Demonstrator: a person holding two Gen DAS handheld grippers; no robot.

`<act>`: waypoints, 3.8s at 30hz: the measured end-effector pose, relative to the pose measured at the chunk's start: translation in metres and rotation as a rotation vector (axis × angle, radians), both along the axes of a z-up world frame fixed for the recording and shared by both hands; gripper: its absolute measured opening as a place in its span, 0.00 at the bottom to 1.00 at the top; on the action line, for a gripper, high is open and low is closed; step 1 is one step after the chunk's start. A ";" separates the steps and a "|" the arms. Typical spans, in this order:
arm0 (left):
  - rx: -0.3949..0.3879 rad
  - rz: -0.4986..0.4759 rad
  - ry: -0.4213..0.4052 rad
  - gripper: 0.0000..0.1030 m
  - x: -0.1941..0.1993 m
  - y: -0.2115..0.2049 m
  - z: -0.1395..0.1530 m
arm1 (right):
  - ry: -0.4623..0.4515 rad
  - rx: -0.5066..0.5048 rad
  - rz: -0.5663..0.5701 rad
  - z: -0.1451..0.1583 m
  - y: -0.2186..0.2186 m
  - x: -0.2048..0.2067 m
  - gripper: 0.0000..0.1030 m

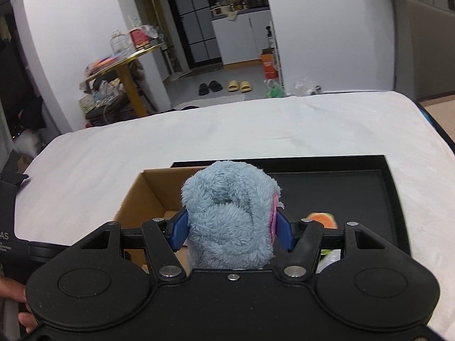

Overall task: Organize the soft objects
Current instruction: 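Carry the grey plush mouse with the right gripper into the cardboard box, then open the right gripper and move it back to the black lace item, then grasp the black lace item with the right gripper and lift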

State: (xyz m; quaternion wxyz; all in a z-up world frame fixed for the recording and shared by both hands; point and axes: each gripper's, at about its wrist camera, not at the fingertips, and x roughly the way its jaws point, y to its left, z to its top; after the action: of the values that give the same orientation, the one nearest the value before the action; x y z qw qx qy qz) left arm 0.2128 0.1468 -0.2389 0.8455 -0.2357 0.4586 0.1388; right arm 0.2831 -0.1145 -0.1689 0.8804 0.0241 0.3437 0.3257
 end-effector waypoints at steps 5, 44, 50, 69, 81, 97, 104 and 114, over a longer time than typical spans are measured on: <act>-0.026 0.009 -0.005 0.16 0.000 0.006 -0.004 | -0.005 0.003 0.026 0.003 0.018 -0.002 0.58; -0.120 0.011 0.024 0.19 -0.006 0.026 -0.002 | 0.100 0.040 0.062 -0.006 0.074 -0.009 0.68; -0.097 0.034 0.039 0.30 -0.007 0.019 -0.001 | 0.063 0.069 0.033 0.008 0.050 -0.007 0.68; 0.093 0.090 0.061 0.73 -0.017 0.006 0.003 | 0.081 -0.030 -0.091 -0.022 -0.027 -0.007 0.68; 0.138 0.077 0.077 0.76 -0.016 -0.010 0.009 | 0.124 -0.099 -0.131 -0.056 -0.055 -0.006 0.64; 0.193 0.068 0.072 0.76 -0.009 -0.028 0.013 | 0.235 -0.138 -0.184 -0.111 -0.093 0.002 0.38; 0.198 0.091 0.076 0.76 -0.016 -0.029 0.012 | 0.203 -0.151 -0.169 -0.101 -0.094 -0.001 0.22; 0.206 0.067 0.078 0.76 -0.013 -0.032 0.012 | 0.145 -0.131 -0.159 -0.085 -0.089 -0.006 0.22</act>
State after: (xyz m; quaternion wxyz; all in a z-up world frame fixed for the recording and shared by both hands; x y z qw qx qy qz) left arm 0.1995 0.1152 -0.2271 0.8416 -0.1570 0.4665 0.2223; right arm 0.2767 -0.2034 -0.2537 0.8761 0.0171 0.4239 0.2292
